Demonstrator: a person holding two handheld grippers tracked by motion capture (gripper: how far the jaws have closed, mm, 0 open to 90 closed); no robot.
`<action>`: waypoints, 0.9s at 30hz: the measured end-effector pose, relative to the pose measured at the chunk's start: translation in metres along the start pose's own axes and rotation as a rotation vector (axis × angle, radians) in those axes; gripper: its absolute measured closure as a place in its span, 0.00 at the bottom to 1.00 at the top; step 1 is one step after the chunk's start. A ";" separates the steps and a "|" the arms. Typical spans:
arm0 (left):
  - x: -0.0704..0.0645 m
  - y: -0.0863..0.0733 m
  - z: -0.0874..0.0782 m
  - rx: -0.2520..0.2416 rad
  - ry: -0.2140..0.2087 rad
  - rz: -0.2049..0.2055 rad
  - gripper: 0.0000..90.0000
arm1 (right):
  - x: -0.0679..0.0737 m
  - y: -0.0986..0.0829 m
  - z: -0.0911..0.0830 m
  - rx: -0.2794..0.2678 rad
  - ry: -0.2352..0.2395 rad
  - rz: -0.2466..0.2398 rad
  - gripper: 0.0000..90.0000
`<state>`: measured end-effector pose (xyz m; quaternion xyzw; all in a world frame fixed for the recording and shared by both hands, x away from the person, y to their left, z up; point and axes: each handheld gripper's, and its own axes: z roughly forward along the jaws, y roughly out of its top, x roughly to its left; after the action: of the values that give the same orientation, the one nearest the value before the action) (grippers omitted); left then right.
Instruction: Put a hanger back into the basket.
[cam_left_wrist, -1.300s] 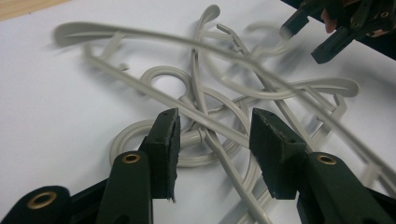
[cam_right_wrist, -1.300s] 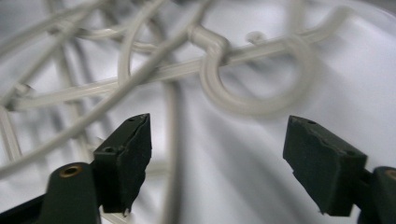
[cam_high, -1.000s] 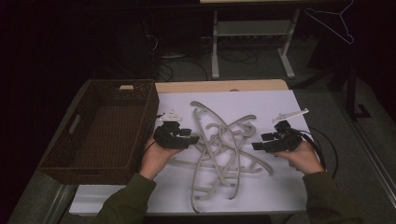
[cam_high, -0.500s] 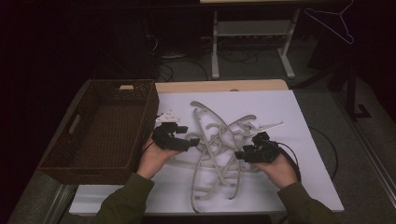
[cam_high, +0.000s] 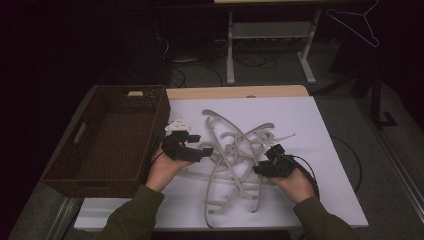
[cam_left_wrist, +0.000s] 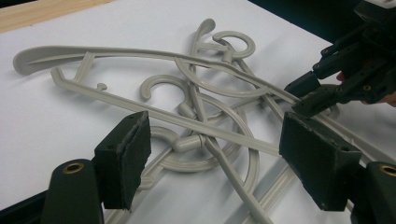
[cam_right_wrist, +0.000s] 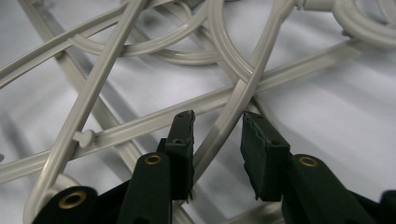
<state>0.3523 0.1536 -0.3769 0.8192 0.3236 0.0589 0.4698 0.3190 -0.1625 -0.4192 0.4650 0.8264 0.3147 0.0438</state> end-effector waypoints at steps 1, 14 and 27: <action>0.000 0.000 0.000 0.002 0.000 -0.001 0.28 | -0.001 0.000 0.000 0.006 -0.003 0.001 0.71; 0.000 0.000 0.000 0.001 0.004 0.003 0.28 | -0.007 -0.001 0.004 0.035 -0.046 0.009 0.85; 0.001 0.001 -0.002 0.000 0.013 0.014 0.28 | -0.009 0.000 -0.003 -0.005 -0.024 -0.021 0.90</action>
<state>0.3523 0.1557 -0.3754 0.8212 0.3207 0.0673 0.4671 0.3229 -0.1710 -0.4192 0.4599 0.8298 0.3106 0.0583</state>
